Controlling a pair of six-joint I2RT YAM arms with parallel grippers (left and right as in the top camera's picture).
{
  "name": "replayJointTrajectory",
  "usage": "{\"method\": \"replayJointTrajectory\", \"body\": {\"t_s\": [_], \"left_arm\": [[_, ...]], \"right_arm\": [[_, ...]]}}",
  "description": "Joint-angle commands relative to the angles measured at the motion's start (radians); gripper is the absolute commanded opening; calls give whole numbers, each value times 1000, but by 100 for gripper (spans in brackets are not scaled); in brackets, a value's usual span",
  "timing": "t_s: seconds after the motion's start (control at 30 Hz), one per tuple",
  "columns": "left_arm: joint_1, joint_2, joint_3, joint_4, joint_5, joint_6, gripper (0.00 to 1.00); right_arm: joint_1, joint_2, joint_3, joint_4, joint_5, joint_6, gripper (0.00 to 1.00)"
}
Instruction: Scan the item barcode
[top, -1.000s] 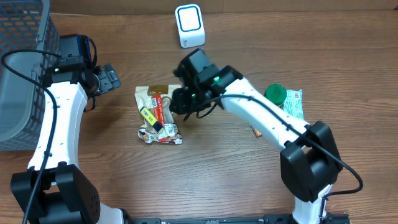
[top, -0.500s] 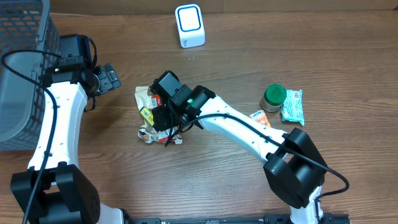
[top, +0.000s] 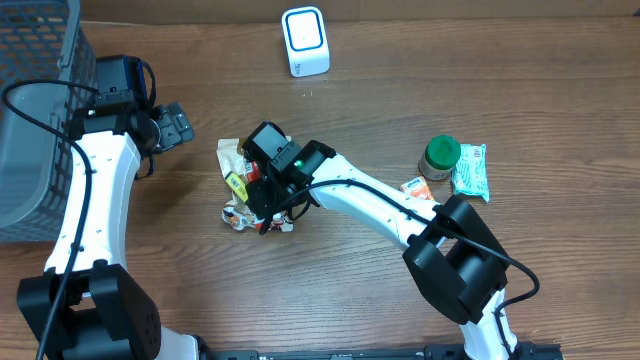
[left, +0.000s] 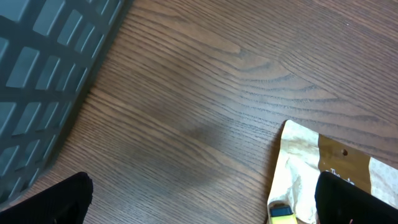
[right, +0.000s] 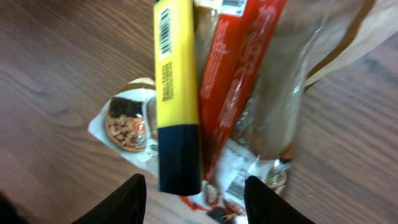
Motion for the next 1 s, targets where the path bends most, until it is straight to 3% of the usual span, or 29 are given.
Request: {"method": "replayJointTrajectory", "body": {"t_s": [0.0, 0.73, 0.97], "left_arm": [[-6, -16, 14, 2, 5, 19, 100], [-6, -16, 14, 2, 5, 19, 100], [-6, -16, 14, 2, 5, 19, 100]], "right_arm": [[4, -5, 8, 11, -24, 42, 52], [5, 64, 8, 33, 4, 60, 52], [5, 65, 8, 33, 1, 59, 46]]}}
